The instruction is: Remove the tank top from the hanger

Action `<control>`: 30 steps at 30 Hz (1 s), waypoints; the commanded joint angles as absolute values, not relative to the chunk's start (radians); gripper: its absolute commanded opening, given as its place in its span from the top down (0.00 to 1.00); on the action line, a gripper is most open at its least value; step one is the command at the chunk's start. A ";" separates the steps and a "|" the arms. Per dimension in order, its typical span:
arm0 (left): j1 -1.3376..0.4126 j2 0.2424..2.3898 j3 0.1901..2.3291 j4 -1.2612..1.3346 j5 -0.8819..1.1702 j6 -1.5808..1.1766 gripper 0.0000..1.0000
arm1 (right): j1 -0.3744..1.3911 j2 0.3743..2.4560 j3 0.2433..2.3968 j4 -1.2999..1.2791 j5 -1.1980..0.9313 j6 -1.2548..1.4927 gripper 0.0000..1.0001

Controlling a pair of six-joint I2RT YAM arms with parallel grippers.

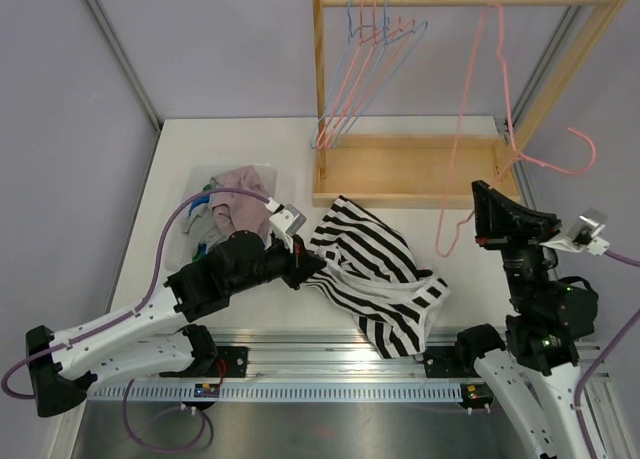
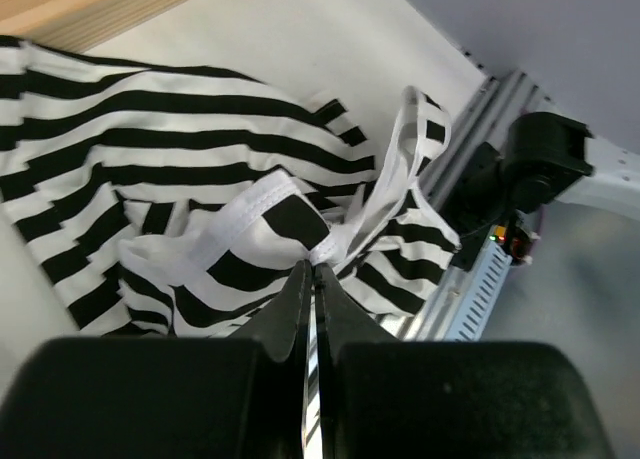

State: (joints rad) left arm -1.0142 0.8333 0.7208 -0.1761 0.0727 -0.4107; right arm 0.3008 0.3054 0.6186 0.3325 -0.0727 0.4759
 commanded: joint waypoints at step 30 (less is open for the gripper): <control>-1.017 0.723 1.037 -0.719 -0.265 -0.360 0.01 | 0.408 1.466 1.988 -0.612 0.330 0.158 1.00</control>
